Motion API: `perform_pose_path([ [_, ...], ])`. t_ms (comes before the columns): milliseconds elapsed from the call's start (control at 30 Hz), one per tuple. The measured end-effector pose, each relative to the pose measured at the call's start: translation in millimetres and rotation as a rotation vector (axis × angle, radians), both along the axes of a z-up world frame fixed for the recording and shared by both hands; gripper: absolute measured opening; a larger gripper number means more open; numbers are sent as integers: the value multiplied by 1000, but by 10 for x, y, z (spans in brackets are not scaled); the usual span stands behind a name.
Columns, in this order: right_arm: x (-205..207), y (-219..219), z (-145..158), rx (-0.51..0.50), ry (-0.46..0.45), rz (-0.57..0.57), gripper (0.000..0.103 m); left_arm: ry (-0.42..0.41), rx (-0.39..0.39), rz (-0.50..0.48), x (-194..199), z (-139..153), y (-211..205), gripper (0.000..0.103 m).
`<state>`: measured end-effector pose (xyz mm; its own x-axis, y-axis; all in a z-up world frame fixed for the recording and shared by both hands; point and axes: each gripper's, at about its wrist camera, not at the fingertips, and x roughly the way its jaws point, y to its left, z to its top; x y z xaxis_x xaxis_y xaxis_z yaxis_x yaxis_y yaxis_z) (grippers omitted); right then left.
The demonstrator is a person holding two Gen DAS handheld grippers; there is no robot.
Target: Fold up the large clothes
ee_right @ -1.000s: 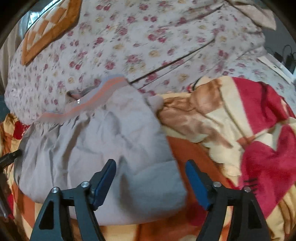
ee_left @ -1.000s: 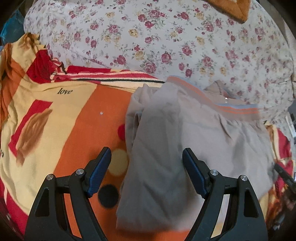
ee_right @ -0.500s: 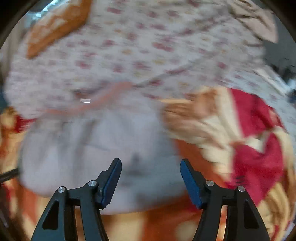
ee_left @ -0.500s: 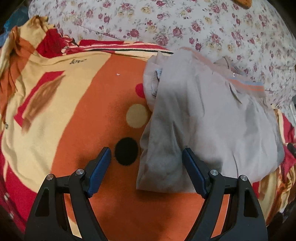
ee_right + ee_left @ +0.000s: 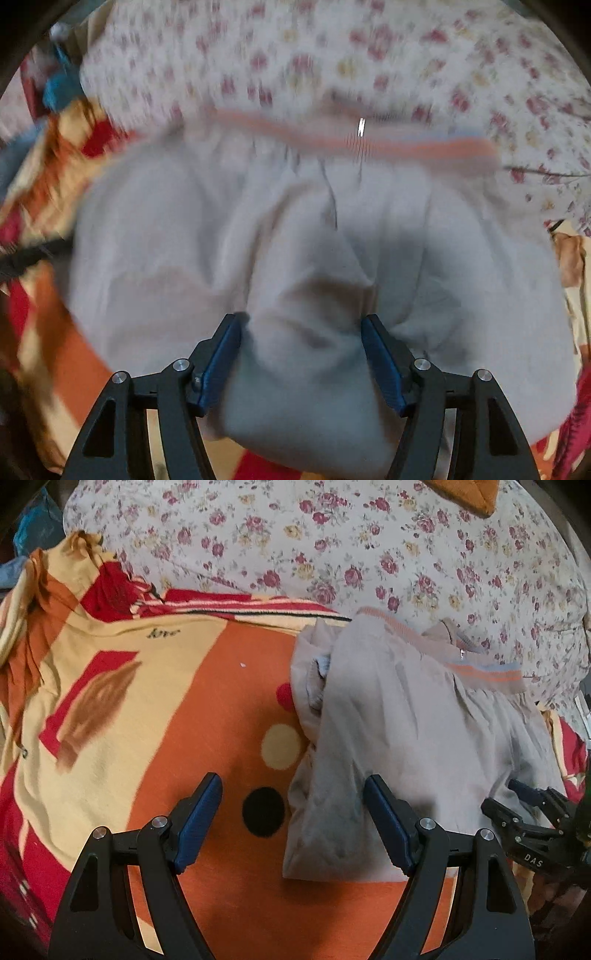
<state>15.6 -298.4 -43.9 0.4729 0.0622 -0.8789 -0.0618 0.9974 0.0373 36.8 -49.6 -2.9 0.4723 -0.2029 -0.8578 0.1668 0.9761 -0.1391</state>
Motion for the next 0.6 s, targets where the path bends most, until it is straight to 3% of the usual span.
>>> perform_pose_path([
  [100,-30,-45,117,31,5,-5,65,-5,2,4,15,6,25,80],
  [300,122,-92,403,26,-75,-8,65,-2,-20,12,64,3,5,80],
  [467,563,-35,292,23,-73,-37,65,22,-33,21,104,-48,-2,80],
  [600,890,-89,23,20,-10,-80,65,36,-42,21,151,-84,-14,80],
])
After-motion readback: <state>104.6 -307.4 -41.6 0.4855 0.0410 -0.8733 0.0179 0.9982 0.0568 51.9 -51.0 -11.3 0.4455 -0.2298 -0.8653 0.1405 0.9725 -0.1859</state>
